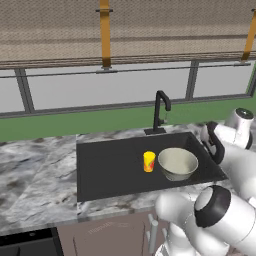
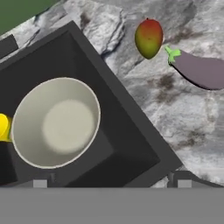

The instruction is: Remove the mango and eggplant from the sink. Then move the bowl and cup from the counter to the sink for washing.

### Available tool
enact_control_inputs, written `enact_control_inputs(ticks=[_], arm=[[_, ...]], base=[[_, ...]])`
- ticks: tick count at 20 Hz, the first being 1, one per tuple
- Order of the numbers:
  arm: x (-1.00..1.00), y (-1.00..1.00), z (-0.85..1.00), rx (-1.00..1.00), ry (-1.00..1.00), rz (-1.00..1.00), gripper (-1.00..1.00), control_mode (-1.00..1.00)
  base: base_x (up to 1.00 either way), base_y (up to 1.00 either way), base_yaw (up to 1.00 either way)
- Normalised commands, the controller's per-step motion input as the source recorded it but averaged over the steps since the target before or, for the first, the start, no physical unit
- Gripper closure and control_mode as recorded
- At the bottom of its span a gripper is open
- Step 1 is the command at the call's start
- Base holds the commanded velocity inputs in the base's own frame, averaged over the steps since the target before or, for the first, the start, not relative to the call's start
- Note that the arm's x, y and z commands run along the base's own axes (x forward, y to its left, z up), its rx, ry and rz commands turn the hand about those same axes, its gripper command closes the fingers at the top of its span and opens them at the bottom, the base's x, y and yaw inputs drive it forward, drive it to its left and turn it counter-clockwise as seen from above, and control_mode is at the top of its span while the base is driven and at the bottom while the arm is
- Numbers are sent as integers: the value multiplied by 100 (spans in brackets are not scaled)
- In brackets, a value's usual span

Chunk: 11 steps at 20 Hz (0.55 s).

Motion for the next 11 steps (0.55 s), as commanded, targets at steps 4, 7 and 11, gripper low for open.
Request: enact_control_inputs(ticks=[4, 7, 11], arm=[[-37, 15, 34, -18, -4, 23, -100, -100], [-37, 22, 29, -14, -5, 19, -100, -100], [-38, 23, 30, -14, -3, 17, -100, -100]], base=[[0, 0, 0], [0, 0, 0], [0, 0, 0]])
